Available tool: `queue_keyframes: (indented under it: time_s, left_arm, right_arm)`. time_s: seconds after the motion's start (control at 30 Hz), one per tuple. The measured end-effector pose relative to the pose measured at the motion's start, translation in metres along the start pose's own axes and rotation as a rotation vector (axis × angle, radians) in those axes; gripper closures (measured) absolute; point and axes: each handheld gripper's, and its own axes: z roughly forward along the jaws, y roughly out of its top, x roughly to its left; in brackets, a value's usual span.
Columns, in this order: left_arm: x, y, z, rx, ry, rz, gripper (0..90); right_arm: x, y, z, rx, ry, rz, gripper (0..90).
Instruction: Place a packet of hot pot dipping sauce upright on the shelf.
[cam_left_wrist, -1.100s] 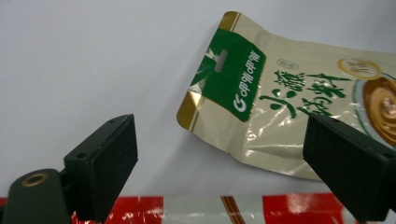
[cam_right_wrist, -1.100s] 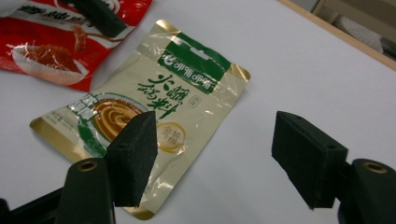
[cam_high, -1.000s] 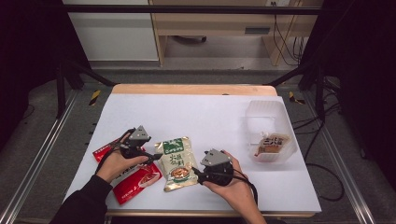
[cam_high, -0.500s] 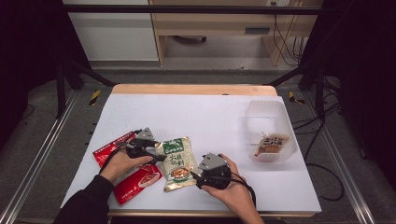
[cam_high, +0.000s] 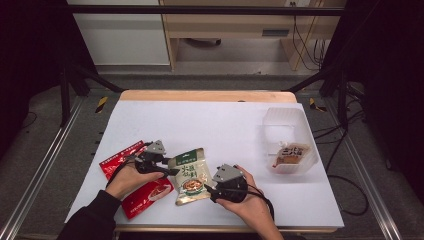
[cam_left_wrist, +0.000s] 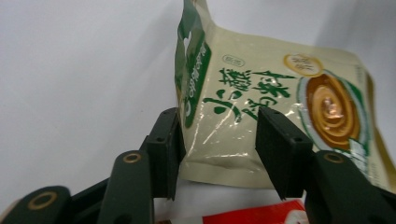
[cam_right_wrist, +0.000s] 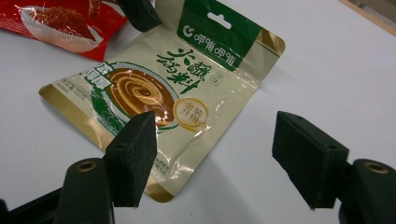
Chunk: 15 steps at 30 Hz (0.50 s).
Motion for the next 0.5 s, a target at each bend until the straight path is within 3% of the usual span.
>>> queue_keyframes:
  time_s: [0.2,0.37,0.5]
  left_arm:
    - [0.0009,-0.0001,0.0091,0.03,0.093,0.023,67.1]
    - [0.0003,-0.0003,0.009,0.033,0.109,0.015,83.1]
    - [0.0001,-0.0013,0.0089,0.031,0.117,0.023,88.9]
  right_arm:
    - [-0.0014,-0.0006,-0.0004,-0.005,-0.003,0.005,31.1]
    - [-0.0026,-0.0013,-0.0007,-0.003,-0.007,0.005,31.1]
    - [-0.0022,-0.0015,-0.0004,0.001,-0.011,0.0,31.1]
